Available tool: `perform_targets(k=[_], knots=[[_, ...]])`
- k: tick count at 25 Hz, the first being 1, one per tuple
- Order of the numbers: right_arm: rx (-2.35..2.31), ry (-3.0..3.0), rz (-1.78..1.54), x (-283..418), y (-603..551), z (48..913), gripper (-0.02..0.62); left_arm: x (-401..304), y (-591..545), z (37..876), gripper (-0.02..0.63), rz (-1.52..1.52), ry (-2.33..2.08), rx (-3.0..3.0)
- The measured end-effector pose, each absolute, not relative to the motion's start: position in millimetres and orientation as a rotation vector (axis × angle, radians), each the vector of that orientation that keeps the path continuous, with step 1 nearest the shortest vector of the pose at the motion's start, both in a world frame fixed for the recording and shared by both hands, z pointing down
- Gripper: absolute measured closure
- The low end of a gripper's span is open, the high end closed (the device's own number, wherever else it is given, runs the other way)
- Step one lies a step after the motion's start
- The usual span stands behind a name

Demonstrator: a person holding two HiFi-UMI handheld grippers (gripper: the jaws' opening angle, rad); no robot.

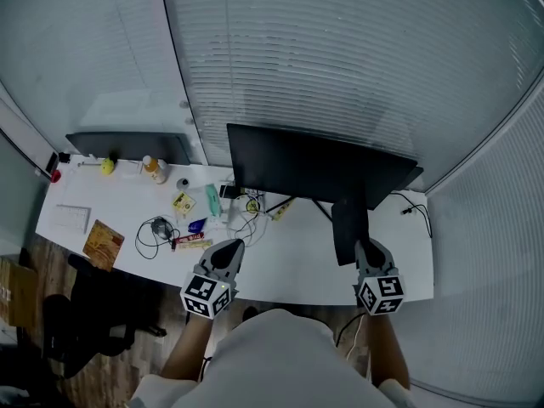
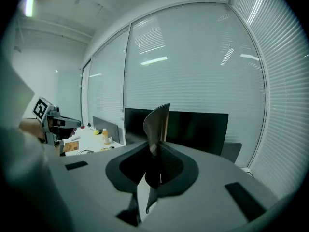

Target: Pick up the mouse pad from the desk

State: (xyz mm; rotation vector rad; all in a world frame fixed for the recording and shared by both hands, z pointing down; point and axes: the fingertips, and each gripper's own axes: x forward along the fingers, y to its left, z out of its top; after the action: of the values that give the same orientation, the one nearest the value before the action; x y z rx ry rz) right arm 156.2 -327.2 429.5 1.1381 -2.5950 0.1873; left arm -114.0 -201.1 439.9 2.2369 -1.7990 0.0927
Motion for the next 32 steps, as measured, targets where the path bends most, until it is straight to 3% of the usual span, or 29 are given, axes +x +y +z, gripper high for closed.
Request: perform_targets(k=[32], knots=[[1.124,-2.644,0.109,156,-330,406,0.545,-114,-209,435,0.589,0.087,-1.825,2.218]])
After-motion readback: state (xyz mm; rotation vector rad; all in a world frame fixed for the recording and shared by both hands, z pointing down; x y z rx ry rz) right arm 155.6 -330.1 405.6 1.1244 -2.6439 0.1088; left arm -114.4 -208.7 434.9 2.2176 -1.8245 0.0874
